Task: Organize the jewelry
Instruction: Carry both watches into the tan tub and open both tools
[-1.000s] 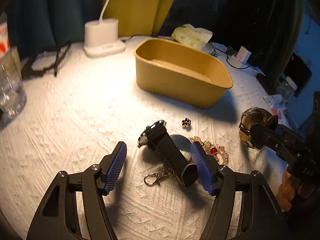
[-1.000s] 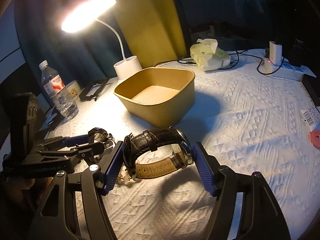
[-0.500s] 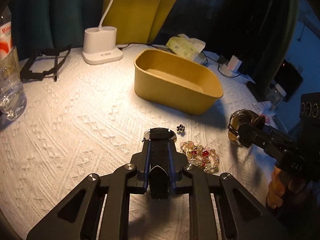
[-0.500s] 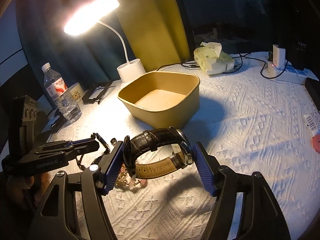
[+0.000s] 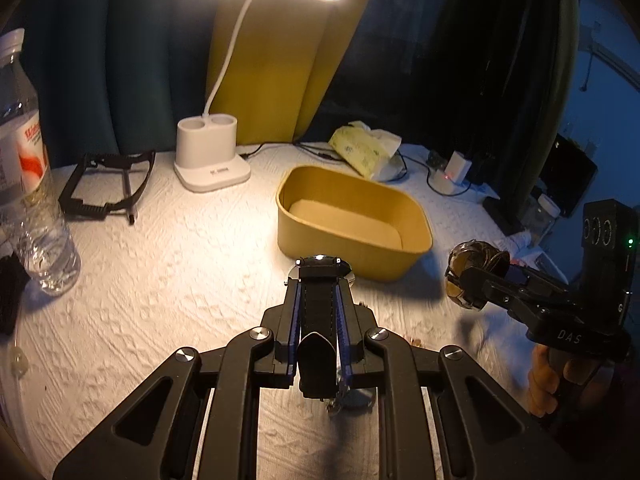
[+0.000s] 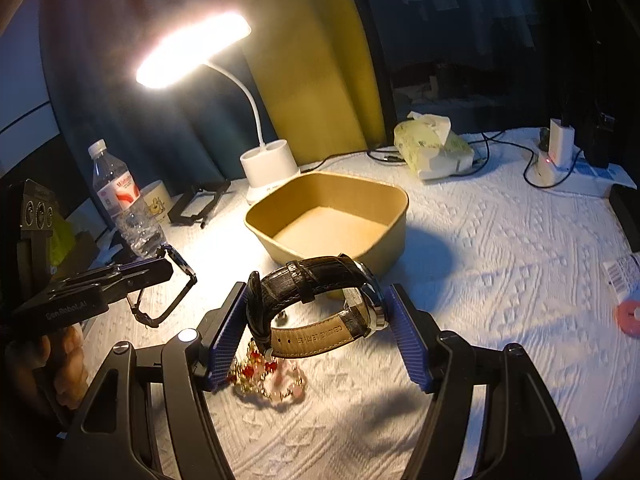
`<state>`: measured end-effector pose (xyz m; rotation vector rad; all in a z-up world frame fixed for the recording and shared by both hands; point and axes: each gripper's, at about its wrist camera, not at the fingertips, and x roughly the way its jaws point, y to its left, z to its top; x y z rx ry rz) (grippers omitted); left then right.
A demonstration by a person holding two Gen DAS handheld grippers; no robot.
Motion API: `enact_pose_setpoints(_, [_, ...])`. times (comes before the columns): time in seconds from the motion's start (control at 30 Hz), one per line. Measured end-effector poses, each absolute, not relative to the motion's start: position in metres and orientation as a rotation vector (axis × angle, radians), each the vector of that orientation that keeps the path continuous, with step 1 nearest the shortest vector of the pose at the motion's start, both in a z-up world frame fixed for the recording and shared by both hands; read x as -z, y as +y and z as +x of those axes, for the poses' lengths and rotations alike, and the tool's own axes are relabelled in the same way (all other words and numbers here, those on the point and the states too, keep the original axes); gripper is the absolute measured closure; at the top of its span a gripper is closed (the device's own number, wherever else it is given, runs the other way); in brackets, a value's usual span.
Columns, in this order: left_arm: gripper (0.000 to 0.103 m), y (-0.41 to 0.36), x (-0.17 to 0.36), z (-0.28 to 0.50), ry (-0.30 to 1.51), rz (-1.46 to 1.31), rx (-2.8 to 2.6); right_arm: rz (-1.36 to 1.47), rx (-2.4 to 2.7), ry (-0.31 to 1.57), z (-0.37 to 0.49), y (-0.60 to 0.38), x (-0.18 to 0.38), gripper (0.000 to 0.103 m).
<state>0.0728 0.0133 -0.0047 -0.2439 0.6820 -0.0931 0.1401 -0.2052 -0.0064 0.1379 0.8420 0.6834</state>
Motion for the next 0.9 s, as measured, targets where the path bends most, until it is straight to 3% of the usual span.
enact_pose_setpoints(0.9, [0.085,0.002,-0.006,0.174,0.595,-0.148,0.167,0.147,-0.702,0.818,0.215,-0.174,0.017,0.033])
